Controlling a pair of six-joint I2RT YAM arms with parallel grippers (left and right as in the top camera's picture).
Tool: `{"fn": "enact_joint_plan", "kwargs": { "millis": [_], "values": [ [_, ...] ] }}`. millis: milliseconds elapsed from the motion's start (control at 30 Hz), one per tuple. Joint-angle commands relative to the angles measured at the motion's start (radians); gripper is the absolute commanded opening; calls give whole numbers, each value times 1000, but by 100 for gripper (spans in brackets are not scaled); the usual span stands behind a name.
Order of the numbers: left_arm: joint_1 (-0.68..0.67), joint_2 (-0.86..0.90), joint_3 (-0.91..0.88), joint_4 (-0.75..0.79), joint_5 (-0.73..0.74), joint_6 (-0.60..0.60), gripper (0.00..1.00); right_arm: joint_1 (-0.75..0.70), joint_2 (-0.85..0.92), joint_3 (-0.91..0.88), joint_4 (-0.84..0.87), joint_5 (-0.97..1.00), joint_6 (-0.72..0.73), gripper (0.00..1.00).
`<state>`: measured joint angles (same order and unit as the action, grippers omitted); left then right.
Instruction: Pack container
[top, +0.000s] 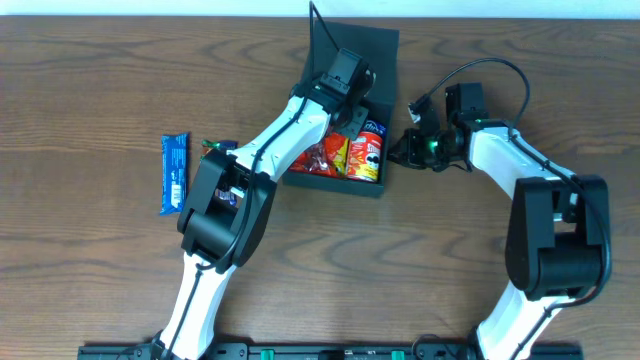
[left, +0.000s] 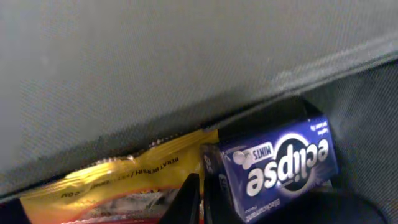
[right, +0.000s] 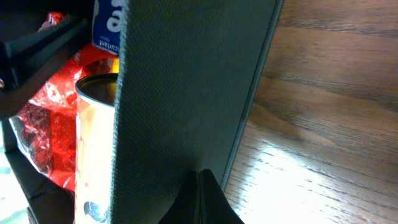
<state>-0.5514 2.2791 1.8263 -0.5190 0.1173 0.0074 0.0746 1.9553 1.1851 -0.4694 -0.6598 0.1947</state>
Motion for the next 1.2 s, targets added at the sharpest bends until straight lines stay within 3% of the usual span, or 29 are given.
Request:
{"fn": "enact_joint_plan", "kwargs": {
  "millis": [0, 1167],
  "values": [
    [3, -72, 53, 1, -21, 37, 6, 20, 11, -2, 6, -55, 11, 1],
    [3, -8, 3, -64, 119, 33, 6, 18, 11, -2, 5, -51, 11, 1]
  ]
}}
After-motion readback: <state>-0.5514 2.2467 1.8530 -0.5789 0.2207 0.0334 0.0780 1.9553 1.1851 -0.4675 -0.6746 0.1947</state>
